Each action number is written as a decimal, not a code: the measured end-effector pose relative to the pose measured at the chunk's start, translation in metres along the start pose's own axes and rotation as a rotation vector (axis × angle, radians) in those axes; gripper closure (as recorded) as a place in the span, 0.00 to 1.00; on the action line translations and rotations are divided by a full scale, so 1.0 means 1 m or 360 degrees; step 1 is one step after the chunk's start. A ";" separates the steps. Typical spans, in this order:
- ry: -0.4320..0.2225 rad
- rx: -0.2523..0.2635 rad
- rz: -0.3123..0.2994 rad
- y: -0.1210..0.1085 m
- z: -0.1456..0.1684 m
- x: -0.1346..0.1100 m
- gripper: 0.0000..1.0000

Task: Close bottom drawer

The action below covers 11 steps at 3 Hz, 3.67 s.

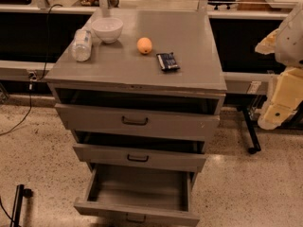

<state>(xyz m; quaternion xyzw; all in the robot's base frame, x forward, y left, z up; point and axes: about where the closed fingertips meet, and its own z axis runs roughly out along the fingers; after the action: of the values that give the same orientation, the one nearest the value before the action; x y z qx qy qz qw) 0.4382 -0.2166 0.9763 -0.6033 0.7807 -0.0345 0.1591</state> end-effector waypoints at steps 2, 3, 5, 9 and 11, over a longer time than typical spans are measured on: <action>-0.0021 -0.0240 0.0014 0.002 0.074 0.012 0.00; -0.0133 -0.0435 0.0007 0.034 0.161 0.008 0.00; -0.0086 -0.0485 0.0027 0.038 0.209 0.000 0.00; -0.0462 -0.0590 -0.0059 0.160 0.293 -0.041 0.00; -0.0581 -0.0646 -0.0142 0.196 0.420 -0.072 0.00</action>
Offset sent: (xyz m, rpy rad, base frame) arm 0.0386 -0.0065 -0.1645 0.1065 0.3451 0.0541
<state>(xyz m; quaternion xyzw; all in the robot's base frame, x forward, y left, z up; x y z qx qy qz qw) 0.3933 -0.0374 0.5456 -0.6528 0.7028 0.2249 0.1715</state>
